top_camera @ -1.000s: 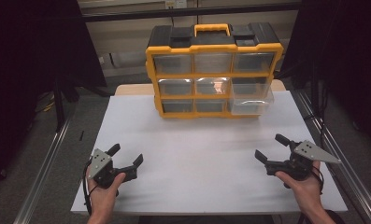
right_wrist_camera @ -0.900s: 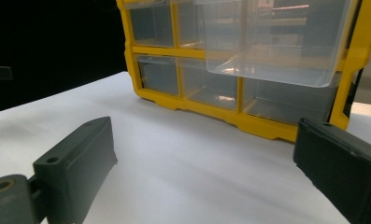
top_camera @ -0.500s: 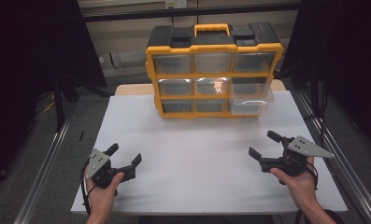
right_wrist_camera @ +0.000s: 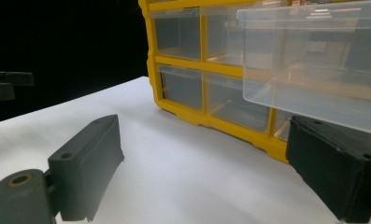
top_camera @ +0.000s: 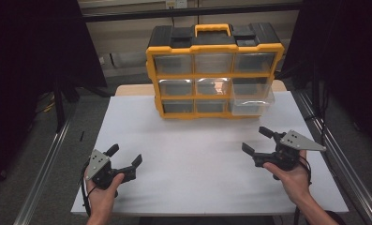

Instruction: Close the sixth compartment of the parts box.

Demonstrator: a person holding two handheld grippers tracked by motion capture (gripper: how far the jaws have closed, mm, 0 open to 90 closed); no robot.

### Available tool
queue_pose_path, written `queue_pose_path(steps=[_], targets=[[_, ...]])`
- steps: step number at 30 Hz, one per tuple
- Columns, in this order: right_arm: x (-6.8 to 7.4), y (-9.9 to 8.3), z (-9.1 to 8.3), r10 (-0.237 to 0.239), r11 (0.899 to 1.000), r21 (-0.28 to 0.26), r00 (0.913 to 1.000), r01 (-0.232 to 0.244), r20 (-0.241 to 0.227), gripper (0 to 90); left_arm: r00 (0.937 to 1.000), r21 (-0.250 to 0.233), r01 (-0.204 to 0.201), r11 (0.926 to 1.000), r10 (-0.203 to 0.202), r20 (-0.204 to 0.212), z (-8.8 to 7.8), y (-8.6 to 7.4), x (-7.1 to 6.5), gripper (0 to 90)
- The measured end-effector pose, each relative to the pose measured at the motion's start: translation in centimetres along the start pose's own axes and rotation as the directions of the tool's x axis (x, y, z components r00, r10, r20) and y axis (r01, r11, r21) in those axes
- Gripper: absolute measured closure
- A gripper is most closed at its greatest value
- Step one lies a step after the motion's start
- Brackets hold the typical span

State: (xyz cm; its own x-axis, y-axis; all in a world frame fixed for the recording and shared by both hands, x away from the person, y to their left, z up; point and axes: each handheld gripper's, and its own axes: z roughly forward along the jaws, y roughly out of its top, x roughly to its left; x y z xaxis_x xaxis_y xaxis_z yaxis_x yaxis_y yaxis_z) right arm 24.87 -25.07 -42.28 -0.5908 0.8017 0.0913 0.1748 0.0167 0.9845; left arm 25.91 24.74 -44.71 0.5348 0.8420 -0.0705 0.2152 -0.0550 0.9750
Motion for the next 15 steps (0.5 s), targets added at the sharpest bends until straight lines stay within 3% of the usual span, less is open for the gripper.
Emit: queue_pose_path(steps=[1, 2, 7, 10, 14, 15], targets=[[0.0, 0.1, 0.2, -0.003, 1.000, -0.001, 1.0000, 0.003, 0.001, 12.0, 0.9999, -0.006, 0.002, 1.0000, -0.002, 0.016, 0.0, 0.0, -0.1, 4.3], [0.0, 0.3, 0.4, -0.010, 1.000, -0.003, 0.9999, 0.010, -0.011, 16.1, 0.9999, -0.013, 0.009, 0.9999, -0.009, 0.013, 0.1, 0.0, -0.2, 4.3], [0.1, 0.6, 0.9, -0.023, 1.000, -0.006, 0.9997, 0.023, -0.010, 16.6, 0.9999, 0.008, -0.011, 0.9999, 0.011, 0.011, 0.0, 0.0, -0.1, 4.3], [0.0, 0.7, 1.3, -0.022, 1.000, -0.006, 0.9993, 0.021, -0.031, 23.8, 0.9998, 0.011, -0.017, 0.9998, 0.017, 0.010, 0.0, 0.0, -0.1, 4.3], [-0.1, 1.0, 1.6, -0.032, 0.999, -0.012, 0.9988, 0.032, -0.037, 27.0, 0.9997, 0.011, -0.022, 0.9997, 0.022, 0.010, 0.0, 0.0, -0.1, 4.3], [-0.3, 1.2, 1.9, -0.013, 1.000, -0.021, 0.9994, 0.012, -0.031, 30.0, 0.9999, 0.001, -0.008, 1.0000, 0.008, 0.013, 0.1, 0.0, -0.1, 4.3]])
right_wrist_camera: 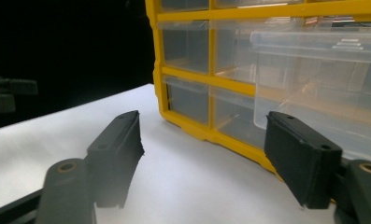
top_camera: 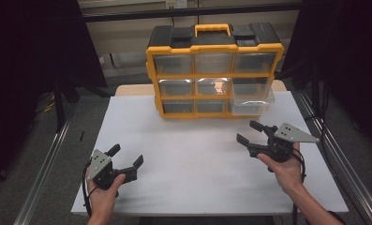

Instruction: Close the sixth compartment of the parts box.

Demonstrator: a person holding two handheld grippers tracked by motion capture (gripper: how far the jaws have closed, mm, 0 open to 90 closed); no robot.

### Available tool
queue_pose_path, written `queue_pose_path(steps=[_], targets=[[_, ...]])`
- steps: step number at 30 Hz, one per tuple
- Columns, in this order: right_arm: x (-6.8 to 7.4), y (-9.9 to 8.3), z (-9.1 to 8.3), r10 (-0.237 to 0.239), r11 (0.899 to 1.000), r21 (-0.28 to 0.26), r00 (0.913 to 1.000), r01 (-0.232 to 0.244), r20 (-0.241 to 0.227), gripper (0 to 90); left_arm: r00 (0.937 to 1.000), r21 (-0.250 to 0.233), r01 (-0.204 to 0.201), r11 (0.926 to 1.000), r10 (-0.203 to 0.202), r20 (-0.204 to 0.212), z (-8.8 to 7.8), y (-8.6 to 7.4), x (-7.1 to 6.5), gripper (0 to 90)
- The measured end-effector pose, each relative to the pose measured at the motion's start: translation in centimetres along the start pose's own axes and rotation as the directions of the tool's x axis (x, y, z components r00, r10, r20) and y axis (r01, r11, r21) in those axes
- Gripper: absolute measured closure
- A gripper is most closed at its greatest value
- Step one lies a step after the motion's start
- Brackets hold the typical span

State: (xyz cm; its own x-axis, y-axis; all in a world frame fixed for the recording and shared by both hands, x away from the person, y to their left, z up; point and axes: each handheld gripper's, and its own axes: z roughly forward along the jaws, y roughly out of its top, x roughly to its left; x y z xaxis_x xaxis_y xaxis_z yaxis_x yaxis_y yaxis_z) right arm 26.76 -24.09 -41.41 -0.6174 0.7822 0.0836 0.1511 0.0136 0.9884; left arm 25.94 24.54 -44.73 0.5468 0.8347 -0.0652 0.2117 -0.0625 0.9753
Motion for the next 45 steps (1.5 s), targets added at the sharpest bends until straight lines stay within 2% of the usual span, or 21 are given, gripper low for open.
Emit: queue_pose_path(steps=[1, 3, 8, 9, 12, 13, 14, 15, 16, 18, 19, 20, 23, 26, 29, 31, 32, 33, 36, 37, 45], targets=[[0.0, 0.0, 0.0, 0.000, 1.000, 0.000, 1.0000, 0.000, 0.000, 30.0, 0.9999, 0.009, -0.014, 0.9999, 0.014, 0.000, -0.1, 0.0, 0.1, 4.3], [-0.3, 0.1, 0.4, -0.003, 1.000, -0.002, 1.0000, 0.003, 0.007, 32.1, 1.0000, -0.001, 0.001, 1.0000, -0.001, -0.004, 0.0, 0.0, 0.0, 4.3], [-0.8, 0.4, 0.8, -0.005, 1.000, -0.004, 0.9999, 0.005, 0.010, 37.3, 1.0000, -0.003, 0.008, 1.0000, -0.008, -0.005, 0.1, 0.0, 0.0, 4.3], [-0.9, 0.6, 1.0, -0.005, 1.000, -0.008, 0.9999, 0.005, 0.012, 40.7, 0.9999, -0.009, 0.011, 0.9999, -0.011, 0.000, 0.1, 0.0, 0.0, 4.3], [-0.9, 0.8, 1.1, -0.001, 1.000, -0.012, 1.0000, 0.001, 0.006, 43.3, 0.9999, 0.001, -0.008, 1.0000, 0.008, -0.014, 0.0, 0.0, 0.1, 4.3], [-0.9, 0.9, 1.2, -0.006, 1.000, -0.017, 1.0000, 0.006, 0.003, 48.6, 1.0000, -0.012, 0.007, 0.9999, -0.007, -0.003, 0.2, 0.0, 0.0, 4.3], [-0.9, 0.9, 1.2, -0.006, 1.000, -0.017, 1.0000, 0.006, 0.003, 48.6, 0.9999, -0.017, 0.016, 0.9997, -0.016, 0.001, 0.2, 0.0, -0.2, 4.3], [-0.9, 0.8, 1.3, -0.001, 1.000, -0.019, 1.0000, 0.001, 0.005, 51.1, 1.0000, 0.001, -0.007, 1.0000, 0.007, 0.000, 0.1, 0.0, -0.1, 4.3], [-0.9, 0.6, 1.3, 0.006, 1.000, -0.016, 0.9999, -0.006, 0.011, 53.1, 1.0000, 0.001, -0.008, 1.0000, 0.008, 0.004, 0.1, 0.0, -0.1, 4.4], [-1.0, 0.5, 1.3, 0.013, 1.000, -0.014, 0.9999, -0.012, 0.010, 56.9, 1.0000, -0.016, 0.009, 0.9998, -0.009, 0.000, 0.1, 0.0, -0.2, 4.4], [-1.0, 0.5, 1.3, 0.013, 1.000, -0.014, 0.9999, -0.012, 0.010, 56.9, 1.0000, -0.016, 0.009, 0.9998, -0.009, 0.000, 0.1, 0.0, -0.2, 4.4], [-1.2, 0.4, 1.3, 0.007, 1.000, -0.010, 0.9998, -0.007, 0.016, 60.0, 0.9999, -0.001, -0.014, 0.9999, 0.014, -0.003, 0.1, 0.0, 0.0, 4.4], [-1.4, 0.2, 1.3, 0.000, 1.000, -0.008, 0.9997, 0.000, 0.024, 64.6, 0.9999, 0.001, -0.002, 1.0000, 0.002, 0.017, 0.2, -0.1, 0.0, 4.5], [-1.4, 0.1, 1.3, -0.009, 1.000, -0.001, 0.9996, 0.009, 0.026, 67.3, 0.9999, -0.001, -0.001, 1.0000, 0.001, 0.016, 0.1, 0.0, 0.0, 5.0], [-1.3, 0.1, 1.4, -0.021, 1.000, 0.009, 0.9995, 0.021, 0.025, 75.1, 0.9999, -0.010, 0.009, 0.9999, -0.009, 0.010, 0.1, 0.0, -0.1, 5.0], [-1.4, 0.1, 1.3, -0.022, 1.000, 0.010, 0.9994, 0.022, 0.025, 79.7, 0.9995, -0.029, 0.032, 0.9991, -0.031, 0.004, 0.3, 0.0, -0.2, 5.0], [-1.5, 0.1, 1.4, -0.022, 1.000, 0.007, 0.9995, 0.022, 0.023, 85.6, 0.9999, -0.016, 0.012, 0.9998, -0.012, 0.011, 0.2, 0.0, -0.1, 5.0], [-1.5, 0.1, 1.3, -0.020, 1.000, 0.006, 0.9994, 0.020, 0.028, 87.1, 0.9999, -0.016, 0.012, 0.9998, -0.012, 0.011, 0.2, 0.0, -0.1, 5.0], [-1.7, 0.0, 1.4, -0.016, 1.000, 0.007, 0.9994, 0.015, 0.029, 90.0, 0.9998, -0.017, 0.016, 0.9997, -0.016, 0.012, 0.3, 0.0, -0.1, 5.0], [-1.9, 0.0, 1.4, -0.025, 1.000, 0.007, 0.9989, 0.025, 0.039, 90.0, 0.9999, -0.004, 0.000, 1.0000, 0.000, 0.014, 0.2, 0.0, 0.0, 5.0], [-2.6, -0.2, 2.1, -0.043, 0.999, 0.021, 0.9976, 0.042, 0.054, 90.0, 0.9995, 0.004, -0.030, 0.9996, 0.029, 0.008, 0.1, 0.0, 0.0, 5.0]])
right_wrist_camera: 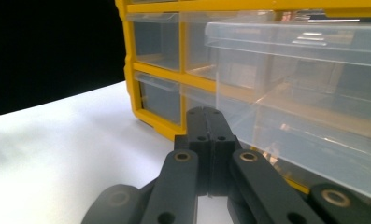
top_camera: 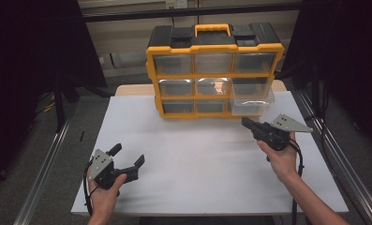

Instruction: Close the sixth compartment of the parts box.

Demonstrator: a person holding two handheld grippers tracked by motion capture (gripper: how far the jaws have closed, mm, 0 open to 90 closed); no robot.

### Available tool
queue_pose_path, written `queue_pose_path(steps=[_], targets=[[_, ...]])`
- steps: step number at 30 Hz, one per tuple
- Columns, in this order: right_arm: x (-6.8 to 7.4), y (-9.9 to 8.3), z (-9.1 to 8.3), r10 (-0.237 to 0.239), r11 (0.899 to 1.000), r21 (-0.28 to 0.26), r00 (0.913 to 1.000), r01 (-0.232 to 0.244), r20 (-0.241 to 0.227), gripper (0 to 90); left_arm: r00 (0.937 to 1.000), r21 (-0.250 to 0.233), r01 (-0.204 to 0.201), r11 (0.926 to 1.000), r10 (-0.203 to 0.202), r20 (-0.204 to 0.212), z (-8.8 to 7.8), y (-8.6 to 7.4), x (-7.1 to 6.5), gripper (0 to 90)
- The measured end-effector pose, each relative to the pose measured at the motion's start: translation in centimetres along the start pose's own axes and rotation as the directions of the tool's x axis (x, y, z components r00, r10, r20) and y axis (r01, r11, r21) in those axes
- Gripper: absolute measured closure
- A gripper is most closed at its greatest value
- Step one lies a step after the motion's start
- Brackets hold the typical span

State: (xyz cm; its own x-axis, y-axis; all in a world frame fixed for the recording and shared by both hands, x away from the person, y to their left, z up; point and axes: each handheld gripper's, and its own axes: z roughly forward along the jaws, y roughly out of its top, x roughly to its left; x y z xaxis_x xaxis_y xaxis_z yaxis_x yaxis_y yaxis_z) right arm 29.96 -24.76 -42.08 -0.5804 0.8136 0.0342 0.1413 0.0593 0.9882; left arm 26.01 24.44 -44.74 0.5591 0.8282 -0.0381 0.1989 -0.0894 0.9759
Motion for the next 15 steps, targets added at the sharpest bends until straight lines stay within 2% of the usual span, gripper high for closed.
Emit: queue_pose_path(steps=[3, 9, 11, 15], targets=[[-0.2, 0.1, 0.3, 0.002, 1.000, -0.004, 1.0000, -0.002, 0.007, 90.0, 0.9998, -0.016, 0.020, 0.9997, -0.020, -0.007, 0.0, 0.0, 0.0, 5.0], [-0.7, 0.6, 0.9, 0.000, 1.000, -0.011, 0.9999, 0.001, 0.017, 90.0, 0.9997, -0.018, 0.023, 0.9996, -0.024, -0.006, 0.0, 0.0, 0.2, 5.0], [-0.9, 0.5, 1.0, -0.008, 1.000, -0.007, 0.9995, 0.008, 0.031, 90.0, 0.9997, -0.008, 0.024, 0.9997, -0.024, 0.008, -0.1, 0.0, 0.5, 5.0], [-1.2, 0.3, 1.0, -0.008, 1.000, -0.002, 0.9990, 0.008, 0.044, 90.0, 0.9996, -0.024, 0.024, 0.9994, -0.024, -0.013, -0.2, 0.0, 0.4, 5.0]])
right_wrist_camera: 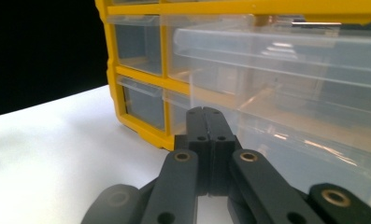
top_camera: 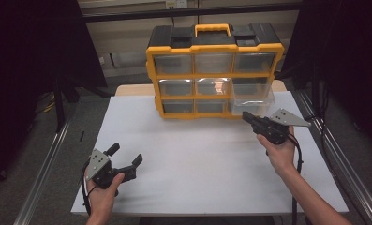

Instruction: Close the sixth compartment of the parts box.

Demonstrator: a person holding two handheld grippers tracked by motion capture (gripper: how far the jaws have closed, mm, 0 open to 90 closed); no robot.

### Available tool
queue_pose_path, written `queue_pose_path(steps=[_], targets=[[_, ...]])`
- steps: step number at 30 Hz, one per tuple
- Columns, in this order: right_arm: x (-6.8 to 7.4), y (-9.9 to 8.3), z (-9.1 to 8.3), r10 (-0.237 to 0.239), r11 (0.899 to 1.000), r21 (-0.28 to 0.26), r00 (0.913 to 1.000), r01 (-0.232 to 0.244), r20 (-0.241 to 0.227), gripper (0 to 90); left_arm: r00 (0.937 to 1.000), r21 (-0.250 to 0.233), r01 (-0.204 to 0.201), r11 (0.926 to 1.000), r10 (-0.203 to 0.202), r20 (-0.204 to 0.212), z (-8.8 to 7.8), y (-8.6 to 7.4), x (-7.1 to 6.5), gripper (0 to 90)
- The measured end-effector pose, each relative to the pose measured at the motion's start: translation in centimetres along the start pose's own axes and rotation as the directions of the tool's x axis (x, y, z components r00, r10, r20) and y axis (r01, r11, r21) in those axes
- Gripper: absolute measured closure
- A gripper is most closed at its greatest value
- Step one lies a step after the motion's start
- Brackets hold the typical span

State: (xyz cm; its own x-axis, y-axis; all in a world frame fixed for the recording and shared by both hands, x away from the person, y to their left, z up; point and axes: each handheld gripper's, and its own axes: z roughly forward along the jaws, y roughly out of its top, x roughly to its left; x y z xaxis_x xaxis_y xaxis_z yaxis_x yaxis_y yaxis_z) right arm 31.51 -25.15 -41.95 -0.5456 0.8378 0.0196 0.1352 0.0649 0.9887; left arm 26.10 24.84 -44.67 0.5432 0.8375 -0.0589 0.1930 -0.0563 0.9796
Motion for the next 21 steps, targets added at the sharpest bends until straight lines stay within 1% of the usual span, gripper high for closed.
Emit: queue_pose_path(steps=[1, 2, 3, 4, 5, 6, 7, 8, 9, 11, 13, 20, 21], targets=[[-0.12, 0.01, -0.02, 0.010, 1.000, -0.003, 0.9999, -0.010, 0.005, 90.0, 1.0000, 0.002, 0.002, 1.0000, -0.002, 0.001, 0.02, -0.02, -0.02, 5.0], [-0.20, 0.04, 0.00, 0.010, 1.000, -0.005, 0.9999, -0.010, 0.004, 90.0, 0.9999, 0.013, -0.009, 0.9999, 0.009, 0.012, 0.08, -0.09, -0.02, 5.0], [-0.28, 0.04, 0.02, 0.006, 1.000, -0.006, 0.9999, -0.006, 0.009, 90.0, 0.9999, 0.013, -0.009, 0.9999, 0.009, 0.012, 0.08, -0.09, -0.02, 5.0], [-0.28, 0.04, 0.02, 0.006, 1.000, -0.006, 0.9999, -0.006, 0.009, 90.0, 0.9999, 0.007, 0.003, 1.0000, -0.003, 0.011, 0.19, -0.14, -0.11, 5.0], [-0.35, 0.01, 0.12, 0.009, 1.000, -0.007, 0.9998, -0.009, 0.020, 90.0, 1.0000, 0.016, 0.005, 0.9999, -0.005, 0.008, 0.20, -0.16, -0.13, 5.0], [-0.35, 0.01, 0.12, 0.009, 1.000, -0.007, 0.9998, -0.009, 0.020, 90.0, 0.9999, 0.015, 0.010, 0.9998, -0.010, 0.005, 0.20, -0.16, -0.17, 5.0], [-0.44, -0.06, 0.26, 0.010, 1.000, -0.005, 0.9996, -0.010, 0.026, 90.0, 1.0000, 0.011, -0.001, 0.9999, 0.001, 0.003, 0.18, -0.12, -0.12, 5.0], [-0.48, -0.08, 0.35, 0.008, 1.000, -0.007, 0.9994, -0.008, 0.033, 90.0, 1.0000, 0.008, -0.002, 1.0000, 0.002, 0.009, 0.18, -0.12, -0.08, 5.0], [-0.58, -0.12, 0.40, -0.001, 1.000, -0.005, 0.9994, 0.001, 0.035, 90.0, 1.0000, 0.007, -0.005, 1.0000, 0.005, 0.006, 0.15, -0.10, -0.08, 5.0], [-0.59, -0.15, 0.48, 0.003, 1.000, -0.004, 0.9994, -0.002, 0.035, 90.0, 0.9997, 0.009, -0.022, 0.9997, 0.022, -0.001, 0.04, -0.01, -0.10, 5.0], [-0.66, -0.19, 0.66, 0.006, 1.000, -0.003, 0.9988, -0.006, 0.049, 90.0, 0.9998, 0.006, -0.020, 0.9998, 0.020, 0.001, 0.02, 0.02, -0.05, 5.0], [-0.85, -0.14, 0.83, 0.011, 1.000, 0.005, 0.9989, -0.011, 0.046, 90.0, 0.9998, 0.013, -0.019, 0.9997, 0.019, 0.005, 0.03, -0.01, 0.04, 5.0], [-0.85, -0.06, 0.92, 0.004, 1.000, 0.006, 0.9989, -0.005, 0.047, 90.0, 0.9996, 0.017, -0.028, 0.9995, 0.028, 0.000, -0.01, -0.01, 0.11, 5.0]])
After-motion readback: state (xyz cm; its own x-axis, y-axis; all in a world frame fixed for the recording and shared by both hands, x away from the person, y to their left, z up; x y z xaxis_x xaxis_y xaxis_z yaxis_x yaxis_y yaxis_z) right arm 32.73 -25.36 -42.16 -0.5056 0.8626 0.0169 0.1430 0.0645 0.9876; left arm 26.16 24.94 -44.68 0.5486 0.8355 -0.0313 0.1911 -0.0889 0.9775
